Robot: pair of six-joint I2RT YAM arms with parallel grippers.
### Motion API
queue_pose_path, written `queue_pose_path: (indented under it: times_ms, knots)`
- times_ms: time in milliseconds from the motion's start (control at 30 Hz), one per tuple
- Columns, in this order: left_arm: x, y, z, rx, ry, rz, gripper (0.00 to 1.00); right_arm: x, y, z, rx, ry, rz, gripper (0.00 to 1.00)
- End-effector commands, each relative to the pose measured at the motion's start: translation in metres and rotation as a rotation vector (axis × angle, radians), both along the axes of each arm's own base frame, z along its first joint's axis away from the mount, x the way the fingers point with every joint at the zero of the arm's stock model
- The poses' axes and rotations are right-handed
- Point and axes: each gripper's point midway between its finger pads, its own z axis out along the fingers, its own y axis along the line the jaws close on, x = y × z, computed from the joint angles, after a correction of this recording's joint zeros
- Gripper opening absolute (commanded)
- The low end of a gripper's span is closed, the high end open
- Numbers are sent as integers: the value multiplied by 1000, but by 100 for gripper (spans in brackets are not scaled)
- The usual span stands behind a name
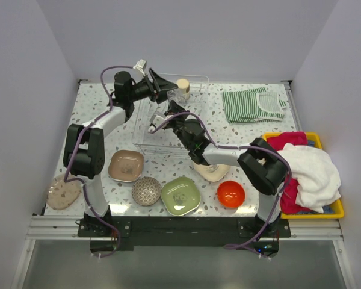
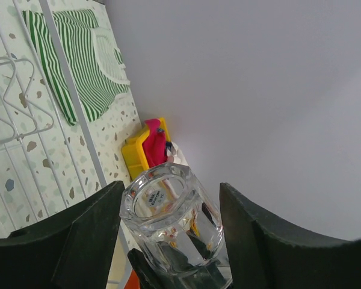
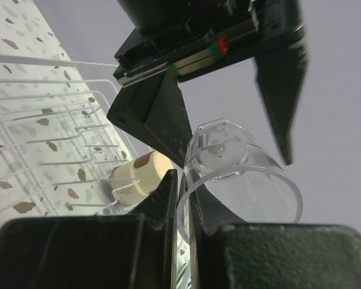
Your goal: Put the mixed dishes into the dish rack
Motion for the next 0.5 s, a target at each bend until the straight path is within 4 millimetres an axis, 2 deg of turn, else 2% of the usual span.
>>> queue_pose_path:
  times_ms: [0, 33, 100, 133, 167, 233, 267, 300, 333, 367, 433, 467]
  knots:
    - [-13, -11, 31, -32, -125, -72, 64, 2, 7, 16, 49, -43, 21, 0]
    - [-14, -12, 32, -33, -131, -72, 58, 2, 7, 13, 43, -38, 27, 0]
    - [-14, -13, 33, -33, -139, -73, 51, 1, 9, 10, 28, -30, 36, 0]
    - [-14, -13, 33, -32, -142, -67, 40, 1, 9, 10, 22, -29, 39, 0]
    - [-12, -12, 32, -30, -142, -61, 36, 1, 10, 4, 2, -14, 40, 3]
    - [-7, -11, 32, -26, -153, -41, 31, 0, 8, -2, -54, -2, 36, 34]
    - [-3, -9, 31, -21, -158, -30, 27, 1, 2, -7, -75, 17, 8, 61]
    - [0, -9, 33, -18, -175, -23, 24, 1, -4, -4, -76, 19, -15, 67]
    - [4, -8, 34, -5, -203, -11, 15, 1, -10, -7, -90, 33, -37, 71]
    - [10, -7, 29, 4, -214, -6, 11, 1, -15, -12, -115, 49, -53, 75]
    - [19, -6, 39, 17, -283, 1, 1, 0, -30, -12, -125, 57, -103, 79]
    - [28, -3, 33, 30, -286, 10, 0, 2, -38, -20, -154, 82, -122, 80]
